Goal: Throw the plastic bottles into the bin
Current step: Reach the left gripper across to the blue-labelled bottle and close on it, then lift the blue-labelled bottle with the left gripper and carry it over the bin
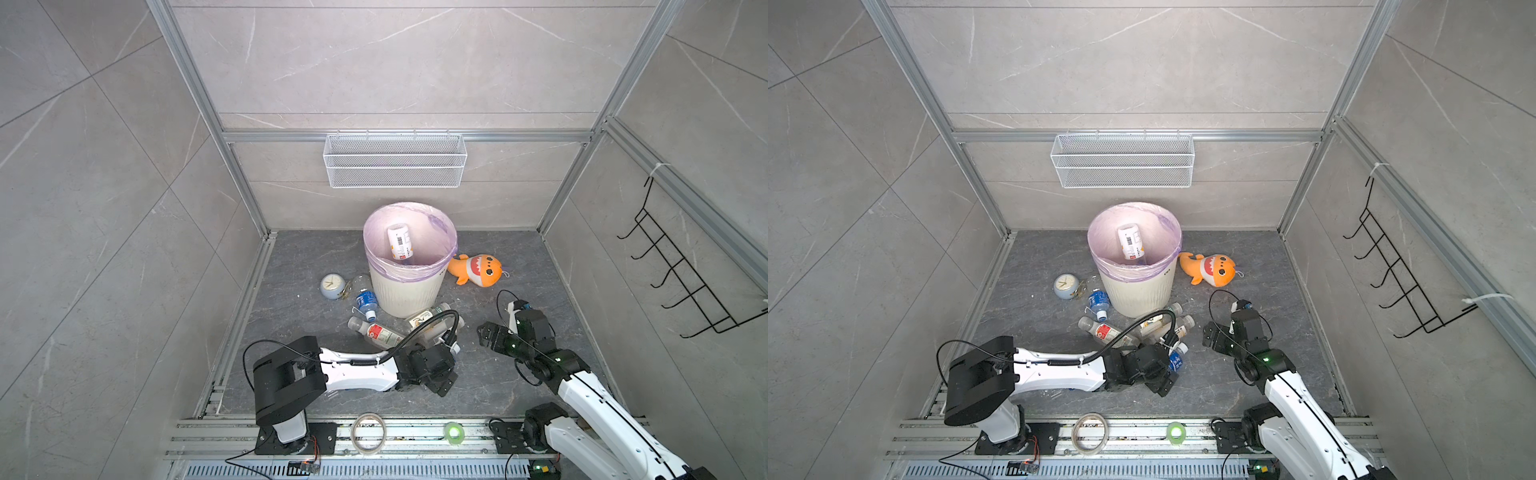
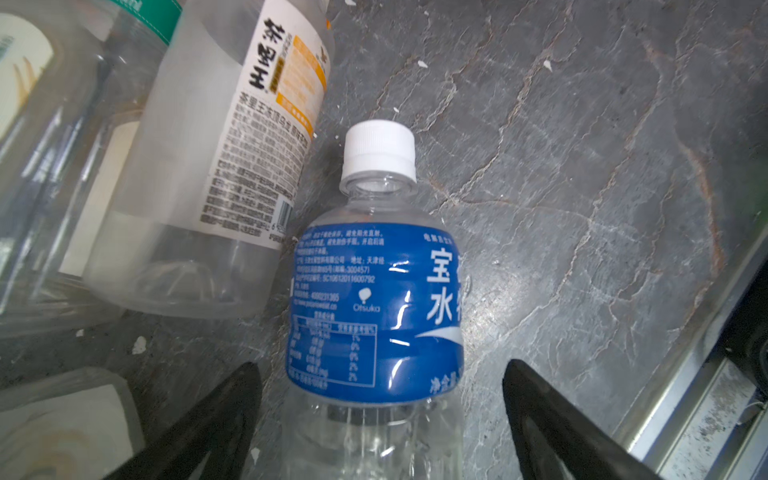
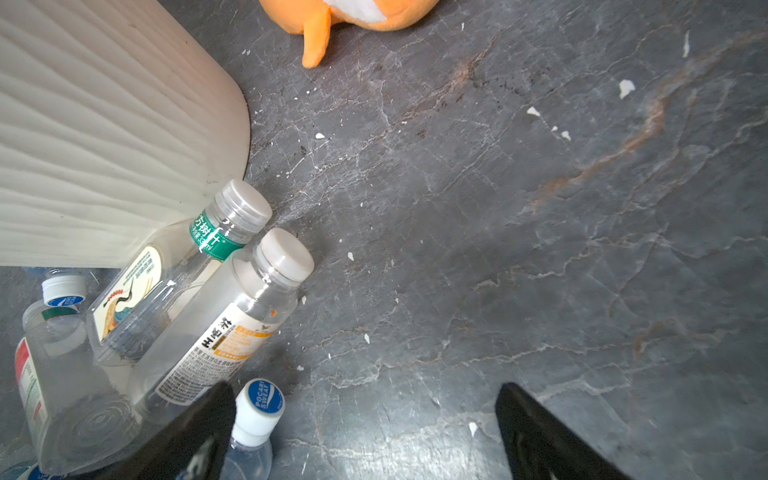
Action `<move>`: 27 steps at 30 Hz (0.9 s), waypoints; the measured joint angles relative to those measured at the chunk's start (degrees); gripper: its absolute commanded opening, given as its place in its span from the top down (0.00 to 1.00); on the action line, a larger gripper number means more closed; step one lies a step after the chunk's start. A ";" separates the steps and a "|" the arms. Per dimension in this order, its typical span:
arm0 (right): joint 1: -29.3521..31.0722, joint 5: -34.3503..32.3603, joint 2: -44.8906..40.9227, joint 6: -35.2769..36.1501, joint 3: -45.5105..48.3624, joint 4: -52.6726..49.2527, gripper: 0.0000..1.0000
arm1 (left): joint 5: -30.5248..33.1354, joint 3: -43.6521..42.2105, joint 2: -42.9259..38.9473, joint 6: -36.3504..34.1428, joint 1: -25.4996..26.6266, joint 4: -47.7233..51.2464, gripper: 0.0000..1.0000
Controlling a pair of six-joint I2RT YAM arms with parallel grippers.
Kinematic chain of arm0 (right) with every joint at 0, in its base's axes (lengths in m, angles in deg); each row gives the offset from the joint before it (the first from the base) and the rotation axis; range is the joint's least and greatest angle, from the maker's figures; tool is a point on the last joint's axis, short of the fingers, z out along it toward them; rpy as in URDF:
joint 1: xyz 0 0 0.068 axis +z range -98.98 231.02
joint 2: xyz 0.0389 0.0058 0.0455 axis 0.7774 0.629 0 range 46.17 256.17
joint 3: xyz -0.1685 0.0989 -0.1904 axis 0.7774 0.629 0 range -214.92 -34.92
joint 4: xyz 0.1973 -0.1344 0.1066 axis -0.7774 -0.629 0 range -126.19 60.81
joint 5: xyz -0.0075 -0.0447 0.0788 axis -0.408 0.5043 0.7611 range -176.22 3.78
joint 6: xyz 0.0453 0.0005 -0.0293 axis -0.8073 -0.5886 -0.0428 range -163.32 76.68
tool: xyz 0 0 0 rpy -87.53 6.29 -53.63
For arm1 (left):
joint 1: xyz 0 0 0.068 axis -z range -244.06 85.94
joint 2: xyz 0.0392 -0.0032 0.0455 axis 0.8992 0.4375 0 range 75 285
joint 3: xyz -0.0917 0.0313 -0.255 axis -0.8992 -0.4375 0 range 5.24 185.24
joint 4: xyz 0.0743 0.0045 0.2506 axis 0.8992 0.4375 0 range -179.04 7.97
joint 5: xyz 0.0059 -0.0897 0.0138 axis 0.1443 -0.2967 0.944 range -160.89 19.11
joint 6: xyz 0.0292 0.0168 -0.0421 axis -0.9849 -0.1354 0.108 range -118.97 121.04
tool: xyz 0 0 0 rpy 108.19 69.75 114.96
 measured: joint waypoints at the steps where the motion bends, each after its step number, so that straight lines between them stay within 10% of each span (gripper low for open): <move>1: 0.00 0.00 0.00 0.00 0.00 0.00 0.00 | 0.02 0.04 0.11 0.15 0.11 0.22 0.09; 27: -0.11 0.61 0.02 0.00 0.00 0.37 0.00 | 1.62 1.22 3.06 1.49 0.68 1.66 0.43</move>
